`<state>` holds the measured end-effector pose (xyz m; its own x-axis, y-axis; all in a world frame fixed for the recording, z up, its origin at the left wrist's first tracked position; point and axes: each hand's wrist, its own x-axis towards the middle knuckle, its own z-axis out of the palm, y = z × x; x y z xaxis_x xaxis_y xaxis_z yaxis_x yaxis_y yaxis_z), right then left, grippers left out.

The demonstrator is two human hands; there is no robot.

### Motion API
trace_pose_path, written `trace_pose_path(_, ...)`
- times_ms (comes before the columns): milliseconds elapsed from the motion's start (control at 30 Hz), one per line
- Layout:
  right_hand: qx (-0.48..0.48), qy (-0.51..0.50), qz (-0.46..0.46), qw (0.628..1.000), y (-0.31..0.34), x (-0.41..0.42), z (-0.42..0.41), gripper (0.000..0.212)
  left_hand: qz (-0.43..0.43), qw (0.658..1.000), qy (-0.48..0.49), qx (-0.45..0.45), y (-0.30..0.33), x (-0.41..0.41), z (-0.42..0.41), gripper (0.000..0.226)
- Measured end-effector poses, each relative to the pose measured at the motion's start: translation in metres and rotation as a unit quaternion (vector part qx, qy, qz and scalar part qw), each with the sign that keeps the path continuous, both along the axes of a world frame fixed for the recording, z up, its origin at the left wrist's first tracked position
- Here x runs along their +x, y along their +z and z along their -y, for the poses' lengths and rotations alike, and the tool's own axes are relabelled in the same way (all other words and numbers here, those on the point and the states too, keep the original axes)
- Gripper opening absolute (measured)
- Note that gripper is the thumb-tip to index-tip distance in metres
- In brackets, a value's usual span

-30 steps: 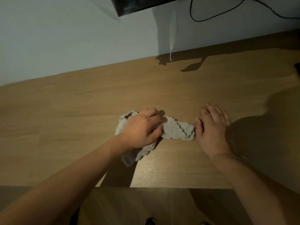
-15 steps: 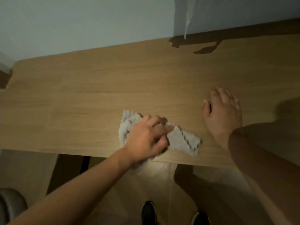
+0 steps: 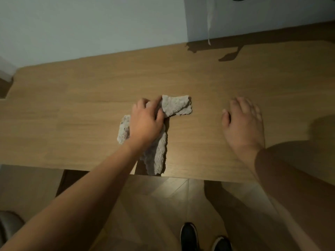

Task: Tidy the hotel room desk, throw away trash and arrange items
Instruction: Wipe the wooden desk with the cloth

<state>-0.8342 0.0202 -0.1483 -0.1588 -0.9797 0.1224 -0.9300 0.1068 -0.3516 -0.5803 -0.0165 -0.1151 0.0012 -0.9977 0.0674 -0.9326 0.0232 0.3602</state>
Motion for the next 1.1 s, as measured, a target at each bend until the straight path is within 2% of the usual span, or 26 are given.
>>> trace_pose_path(67,0.005,0.002,-0.004,1.000,0.001,0.000,0.001,0.043,0.030,0.999,-0.038,-0.013,-0.010,-0.013,-0.026,0.048)
trace_pose_path(133,0.010,0.001,-0.007,1.000,0.001,0.000,0.002,0.044,0.023,0.985,-0.169,0.004,-0.008,-0.026,-0.061,0.049)
trace_pose_path(200,-0.006,-0.012,-0.001,1.000,0.000,0.001,0.003,0.045,-0.023,0.940,-0.337,0.041,-0.002,-0.029,-0.084,0.045)
trace_pose_path(233,-0.013,-0.019,0.000,1.000,-0.001,0.002,0.004,0.046,-0.050,0.914,-0.398,0.056,0.001,-0.024,-0.083,0.043)
trace_pose_path(267,-0.014,-0.023,-0.001,1.000,-0.002,0.003,0.004,0.047,-0.082,0.905,-0.414,0.063,0.004,-0.018,-0.072,0.042)
trace_pose_path(300,-0.015,-0.025,-0.003,1.000,-0.003,0.004,0.004,0.047,-0.113,0.916,-0.380,0.062,0.008,-0.014,-0.054,0.042)
trace_pose_path(400,-0.039,-0.032,0.007,0.999,-0.008,0.003,0.005,0.045,-0.166,0.977,-0.128,0.048,0.016,-0.007,0.023,0.046)
trace_pose_path(467,-0.046,-0.023,0.013,0.999,-0.009,0.002,0.005,0.043,-0.108,0.991,-0.039,0.073,0.011,-0.009,0.066,0.060)
trace_pose_path(533,-0.036,-0.010,0.017,0.999,-0.009,0.001,0.005,0.043,0.018,0.995,-0.066,0.075,-0.004,-0.020,0.080,0.067)
trace_pose_path(600,-0.020,-0.004,0.015,1.000,-0.007,0.001,0.004,0.044,0.074,0.989,-0.111,0.056,-0.017,-0.030,0.085,0.066)
trace_pose_path(767,0.011,-0.001,0.006,1.000,-0.002,0.001,0.004,0.043,0.089,0.968,-0.235,0.026,-0.017,-0.080,0.141,0.071)
trace_pose_path(867,0.005,-0.010,-0.011,1.000,-0.002,0.002,0.003,0.046,0.146,0.925,-0.351,0.027,-0.014,-0.130,0.164,0.076)
trace_pose_path(933,0.010,-0.016,-0.012,1.000,-0.001,0.002,0.001,0.048,0.150,0.904,-0.399,0.025,-0.011,-0.153,0.166,0.070)
trace_pose_path(1033,0.015,-0.012,0.003,1.000,0.003,0.001,0.001,0.051,0.114,0.907,-0.406,0.004,-0.013,-0.161,0.155,0.063)
trace_pose_path(1100,0.010,-0.013,0.040,0.999,0.007,-0.001,-0.002,0.050,0.100,0.934,-0.343,-0.022,-0.013,-0.159,0.146,0.063)
